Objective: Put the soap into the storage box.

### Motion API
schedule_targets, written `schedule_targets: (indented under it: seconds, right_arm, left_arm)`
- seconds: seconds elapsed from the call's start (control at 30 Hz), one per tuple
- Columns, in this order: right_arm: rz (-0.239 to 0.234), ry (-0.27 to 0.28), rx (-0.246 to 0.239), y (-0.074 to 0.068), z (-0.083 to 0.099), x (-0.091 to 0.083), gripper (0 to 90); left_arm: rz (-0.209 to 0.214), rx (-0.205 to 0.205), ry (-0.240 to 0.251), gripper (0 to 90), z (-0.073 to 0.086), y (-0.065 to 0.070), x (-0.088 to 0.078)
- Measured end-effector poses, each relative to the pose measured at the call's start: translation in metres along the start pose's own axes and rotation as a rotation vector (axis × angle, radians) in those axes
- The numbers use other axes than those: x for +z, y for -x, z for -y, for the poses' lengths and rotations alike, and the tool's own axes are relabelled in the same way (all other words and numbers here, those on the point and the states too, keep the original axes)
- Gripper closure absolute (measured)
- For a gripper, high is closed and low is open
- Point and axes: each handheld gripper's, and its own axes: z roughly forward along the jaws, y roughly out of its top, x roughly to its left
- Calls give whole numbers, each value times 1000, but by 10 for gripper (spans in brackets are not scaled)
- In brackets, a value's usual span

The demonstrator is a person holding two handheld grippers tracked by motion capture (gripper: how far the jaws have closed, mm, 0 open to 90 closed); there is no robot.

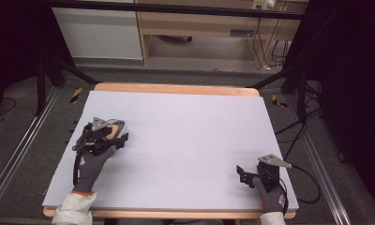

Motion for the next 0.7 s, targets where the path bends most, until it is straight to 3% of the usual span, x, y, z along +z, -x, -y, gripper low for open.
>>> schedule_targets:
  seconds: [0.1,0.4,0.5,0.7]
  right_arm:
    - [3,2,2,0,0,0,44]
    - [7,5,14,3,1,-3,44]
    - [13,5,16,3,2,-4,44]
    - [22,-10,36,7,3,-3,44]
  left_arm:
    - [30,18,6,290,3,9,-4]
    - [63,85,-14,287,20,33,-10]
    - [69,106,-29,282,30,37,-13]
    - [68,106,-44,269,47,37,-17]
